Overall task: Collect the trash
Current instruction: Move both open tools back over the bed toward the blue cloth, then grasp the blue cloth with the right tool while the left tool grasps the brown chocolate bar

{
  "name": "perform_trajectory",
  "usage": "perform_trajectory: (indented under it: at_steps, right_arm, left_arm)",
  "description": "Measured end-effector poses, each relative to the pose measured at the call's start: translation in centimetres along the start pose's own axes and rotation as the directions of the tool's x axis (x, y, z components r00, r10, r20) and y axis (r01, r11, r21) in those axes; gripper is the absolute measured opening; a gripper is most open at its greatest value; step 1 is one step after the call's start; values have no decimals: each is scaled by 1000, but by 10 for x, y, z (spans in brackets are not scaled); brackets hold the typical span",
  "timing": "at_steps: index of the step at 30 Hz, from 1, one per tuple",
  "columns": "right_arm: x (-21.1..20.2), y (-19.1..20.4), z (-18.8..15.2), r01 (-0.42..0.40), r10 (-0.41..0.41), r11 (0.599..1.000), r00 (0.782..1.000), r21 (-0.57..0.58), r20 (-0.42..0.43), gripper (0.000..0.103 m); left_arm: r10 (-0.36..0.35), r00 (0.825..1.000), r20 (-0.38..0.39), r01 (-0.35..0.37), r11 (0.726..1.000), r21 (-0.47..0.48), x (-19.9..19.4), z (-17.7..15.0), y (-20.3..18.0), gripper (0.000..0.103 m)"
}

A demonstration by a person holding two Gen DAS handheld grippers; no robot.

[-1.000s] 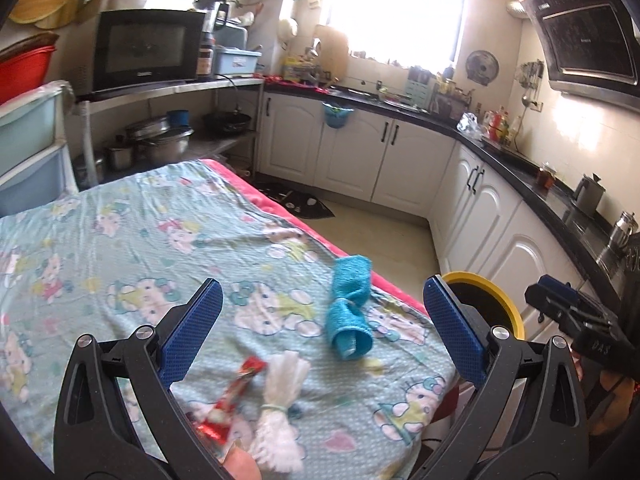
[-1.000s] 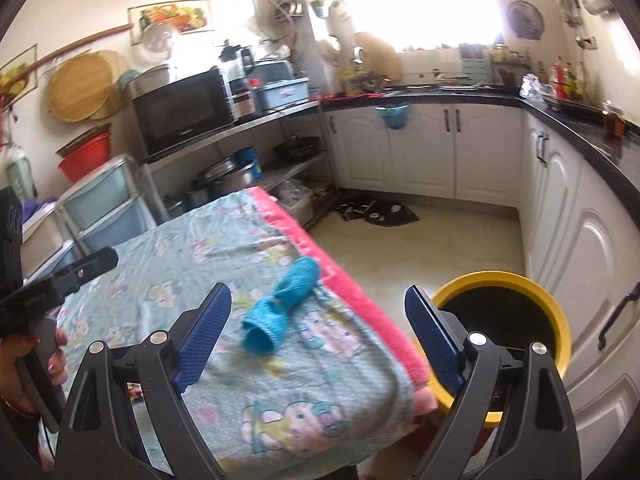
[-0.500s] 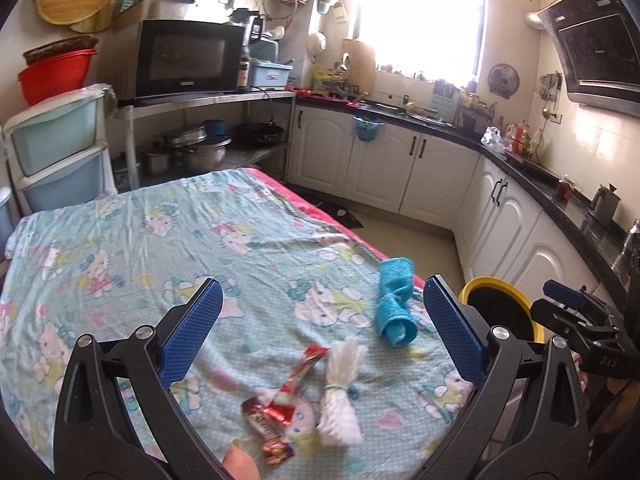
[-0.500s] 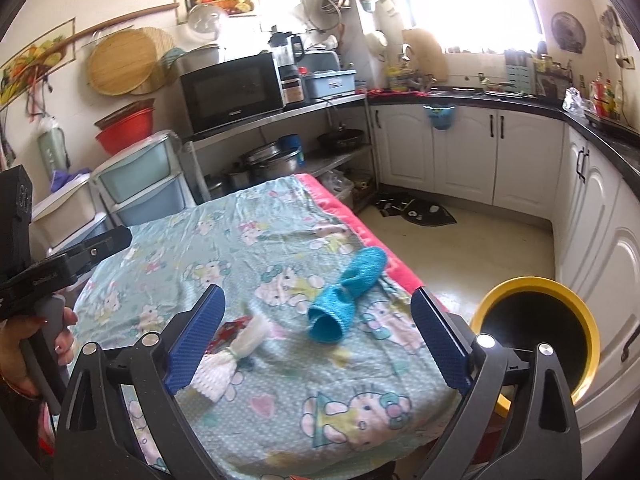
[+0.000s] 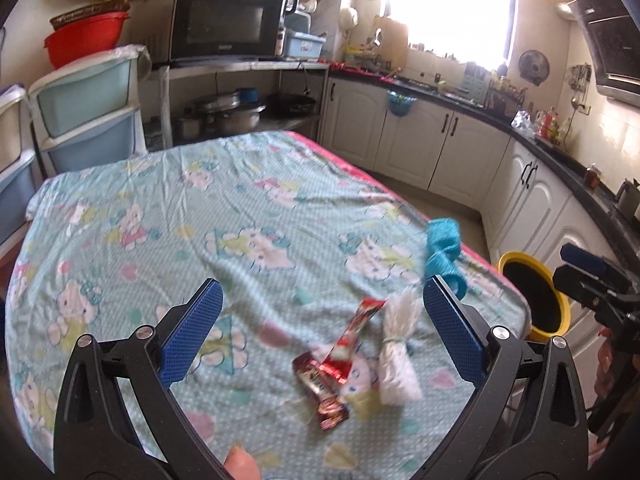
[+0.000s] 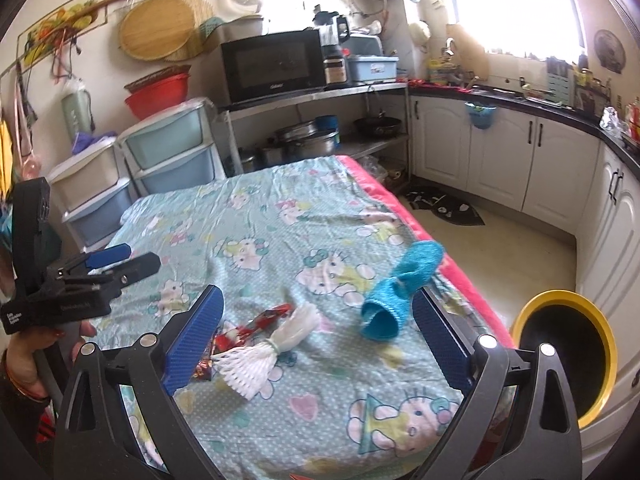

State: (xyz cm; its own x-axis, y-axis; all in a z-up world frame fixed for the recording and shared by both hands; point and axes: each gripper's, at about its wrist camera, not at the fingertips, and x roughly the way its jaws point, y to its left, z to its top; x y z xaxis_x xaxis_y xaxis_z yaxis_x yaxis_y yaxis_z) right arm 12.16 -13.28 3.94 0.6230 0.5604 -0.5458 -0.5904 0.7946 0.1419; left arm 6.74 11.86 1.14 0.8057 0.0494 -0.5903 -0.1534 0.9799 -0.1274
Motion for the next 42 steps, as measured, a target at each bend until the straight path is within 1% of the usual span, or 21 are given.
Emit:
perform_trajectory:
  at_steps: [5, 10, 13, 17, 19, 24, 25, 27, 28, 30, 33, 34, 36, 39, 40, 41, 42]
  right_arm:
    - [16, 8, 0, -12, 12, 1000, 1000, -16, -28, 93]
    - [36, 5, -2, 6, -7, 1000, 998, -17, -64, 93]
    - [48, -2, -6, 22, -23, 1000, 996, -15, -90, 93]
    - [66, -10, -13, 46, -47, 999, 991, -15, -124, 93]
    - [75, -16, -17, 61, -61, 998, 988, -6, -144, 93]
    - [96, -37, -26, 103, -96, 994, 978, 32, -186, 93]
    - [100, -42, -27, 109, -98, 993, 976, 44, -194, 93]
    - [106, -53, -29, 124, -108, 990, 973, 67, -206, 93]
    - [111, -58, -30, 132, -113, 988, 970, 80, -214, 93]
    - [118, -66, -31, 142, -116, 985, 967, 103, -228, 93]
    - [129, -75, -30, 163, -128, 979, 961, 126, -246, 93]
    - [132, -77, -29, 167, -130, 977, 959, 131, -252, 92]
    - [140, -81, -27, 166, -123, 975, 957, 148, -261, 92]
    - [154, -84, -26, 166, -114, 972, 952, 164, -285, 84]
    - [160, -85, -27, 162, -105, 972, 949, 173, -296, 80]
    - [163, -86, -28, 161, -100, 971, 947, 179, -306, 74]
    - [168, -86, -29, 156, -90, 970, 943, 187, -321, 71]
  left_arm:
    - [10, 999, -43, -11, 1000, -7, 7, -14, 9, 92]
    - [-9, 995, -102, 5, 999, -40, 19, -31, 19, 92]
    - [-26, 989, -143, 18, 998, -60, 28, -41, 22, 92]
    - [-57, 977, -203, 38, 995, -97, 42, -55, 27, 92]
    - [-72, 969, -237, 45, 992, -116, 51, -62, 29, 92]
    - [-108, 951, -288, 73, 989, -131, 64, -73, 26, 92]
    - [-113, 948, -297, 77, 988, -131, 66, -75, 25, 90]
    - [-132, 941, -311, 92, 986, -141, 69, -77, 24, 81]
    - [-140, 938, -318, 97, 984, -146, 71, -78, 23, 79]
    - [-153, 930, -333, 107, 982, -152, 75, -81, 21, 69]
    - [-164, 923, -348, 117, 981, -154, 79, -84, 18, 62]
    - [-164, 922, -352, 117, 982, -151, 81, -85, 17, 61]
    - [-156, 921, -357, 111, 983, -145, 82, -87, 17, 54]
    - [-150, 920, -363, 105, 985, -140, 83, -89, 18, 48]
    - [-147, 919, -365, 104, 985, -136, 83, -89, 18, 47]
    - [-146, 919, -366, 103, 986, -134, 82, -89, 18, 43]
    - [-144, 918, -369, 102, 986, -133, 82, -89, 19, 39]
